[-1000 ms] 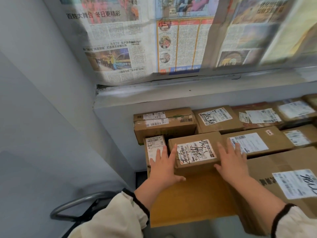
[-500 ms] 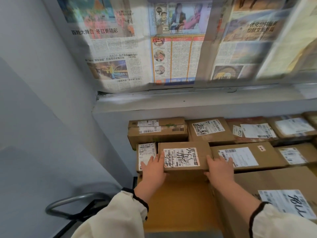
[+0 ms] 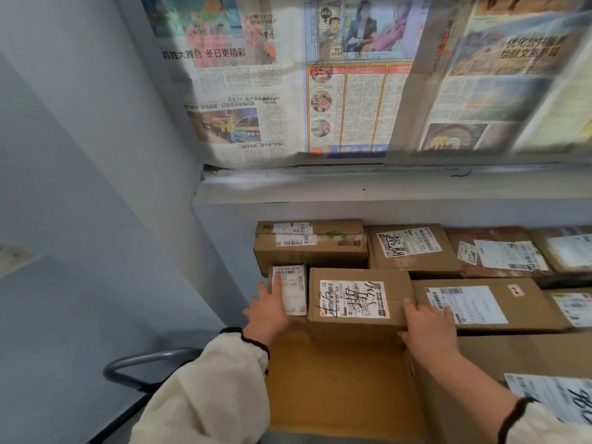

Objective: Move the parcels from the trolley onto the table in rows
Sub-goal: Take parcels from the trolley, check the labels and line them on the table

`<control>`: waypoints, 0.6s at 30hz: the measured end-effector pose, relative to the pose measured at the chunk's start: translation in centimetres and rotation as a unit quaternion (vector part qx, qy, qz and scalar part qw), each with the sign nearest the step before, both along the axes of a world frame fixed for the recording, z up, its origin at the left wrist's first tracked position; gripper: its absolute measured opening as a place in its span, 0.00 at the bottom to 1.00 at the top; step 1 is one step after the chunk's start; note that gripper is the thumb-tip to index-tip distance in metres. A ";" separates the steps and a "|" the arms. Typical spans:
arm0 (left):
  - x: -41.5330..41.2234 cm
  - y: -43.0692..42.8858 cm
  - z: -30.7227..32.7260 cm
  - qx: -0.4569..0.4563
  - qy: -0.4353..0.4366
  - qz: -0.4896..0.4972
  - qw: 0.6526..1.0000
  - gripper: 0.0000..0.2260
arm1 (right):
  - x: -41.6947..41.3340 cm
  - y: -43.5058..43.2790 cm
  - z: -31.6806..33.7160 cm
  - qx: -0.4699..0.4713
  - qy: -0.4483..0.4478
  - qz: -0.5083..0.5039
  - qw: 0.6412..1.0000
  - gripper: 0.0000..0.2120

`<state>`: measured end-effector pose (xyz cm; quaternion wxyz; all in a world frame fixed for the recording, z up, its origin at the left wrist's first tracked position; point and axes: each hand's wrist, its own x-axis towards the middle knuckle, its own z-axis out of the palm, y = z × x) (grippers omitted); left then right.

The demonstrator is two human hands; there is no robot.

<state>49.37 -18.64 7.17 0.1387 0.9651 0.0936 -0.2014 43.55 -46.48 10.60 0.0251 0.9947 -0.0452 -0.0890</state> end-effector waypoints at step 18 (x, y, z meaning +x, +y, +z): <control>1.7 -1.1 -1.5 0.070 -0.055 -0.176 0.980 0.47 | -1.9 -0.4 -0.5 0.000 0.028 -0.003 1.000 0.36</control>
